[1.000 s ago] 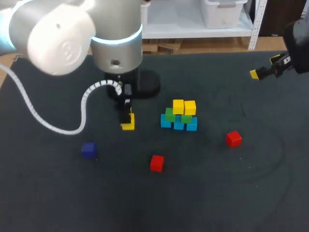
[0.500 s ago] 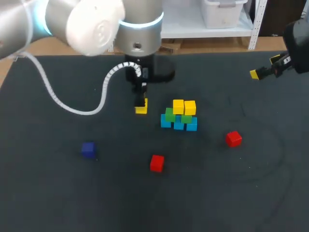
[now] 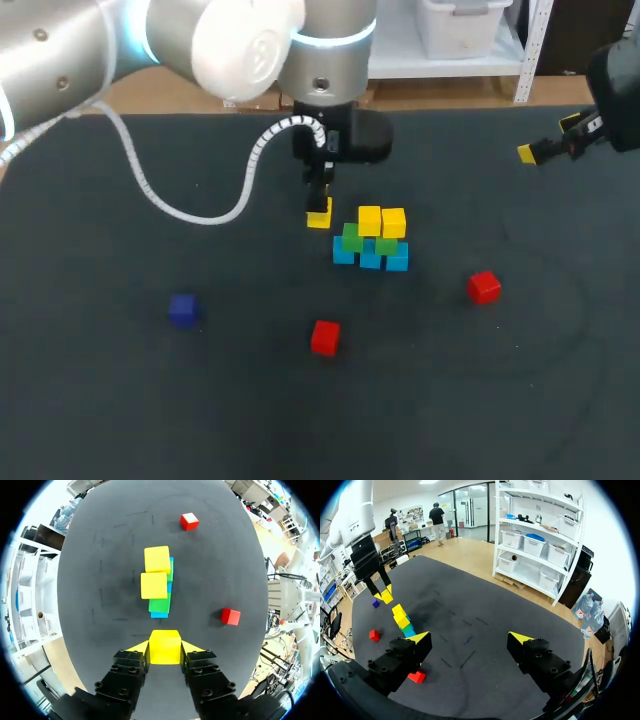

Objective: Place the blue cubes, place green cubes on the blue cubes, place the yellow cubes on the green cubes, then place the red cubes on the yellow cubes, and place purple cube on the red cubes.

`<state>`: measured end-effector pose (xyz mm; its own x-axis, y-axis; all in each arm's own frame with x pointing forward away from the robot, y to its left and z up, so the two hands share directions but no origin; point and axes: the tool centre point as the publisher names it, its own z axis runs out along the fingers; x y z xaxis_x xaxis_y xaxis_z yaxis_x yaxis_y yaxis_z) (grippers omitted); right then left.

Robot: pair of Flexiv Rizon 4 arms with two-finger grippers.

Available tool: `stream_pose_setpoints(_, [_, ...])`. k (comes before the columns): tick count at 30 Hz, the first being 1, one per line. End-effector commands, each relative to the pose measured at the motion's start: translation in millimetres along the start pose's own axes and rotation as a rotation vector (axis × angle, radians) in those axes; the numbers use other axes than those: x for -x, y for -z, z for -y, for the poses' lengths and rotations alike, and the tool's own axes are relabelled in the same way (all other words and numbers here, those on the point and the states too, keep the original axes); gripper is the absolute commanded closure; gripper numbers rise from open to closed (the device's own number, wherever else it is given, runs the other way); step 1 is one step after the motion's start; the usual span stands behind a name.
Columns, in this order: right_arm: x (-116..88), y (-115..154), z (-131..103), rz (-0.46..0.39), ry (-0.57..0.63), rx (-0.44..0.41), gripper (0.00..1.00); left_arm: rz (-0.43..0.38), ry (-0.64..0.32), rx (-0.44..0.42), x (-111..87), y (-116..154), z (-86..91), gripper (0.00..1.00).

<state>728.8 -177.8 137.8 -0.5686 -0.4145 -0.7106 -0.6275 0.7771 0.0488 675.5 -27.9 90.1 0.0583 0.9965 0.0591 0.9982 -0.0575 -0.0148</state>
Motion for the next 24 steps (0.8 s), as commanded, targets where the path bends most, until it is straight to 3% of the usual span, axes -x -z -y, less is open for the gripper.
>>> stream_pose_setpoints(1, [0.4, -0.2, 0.7, 0.000, 0.000, 0.003, 0.00, 0.028, 0.020, -0.022, 6.6, 0.1, -3.7, 1.00])
stream_pose_setpoints(8, [0.4, -0.2, 0.7, 0.000, 0.000, 0.003, 0.00, 0.071, 0.008, -0.025, 22.9, -6.4, 7.3, 1.00])
stream_pose_setpoints(24, [0.4, -0.2, 0.7, 0.000, 0.000, 0.003, 0.00, 0.065, 0.018, -0.006, 27.4, -16.3, 0.4, 1.00])
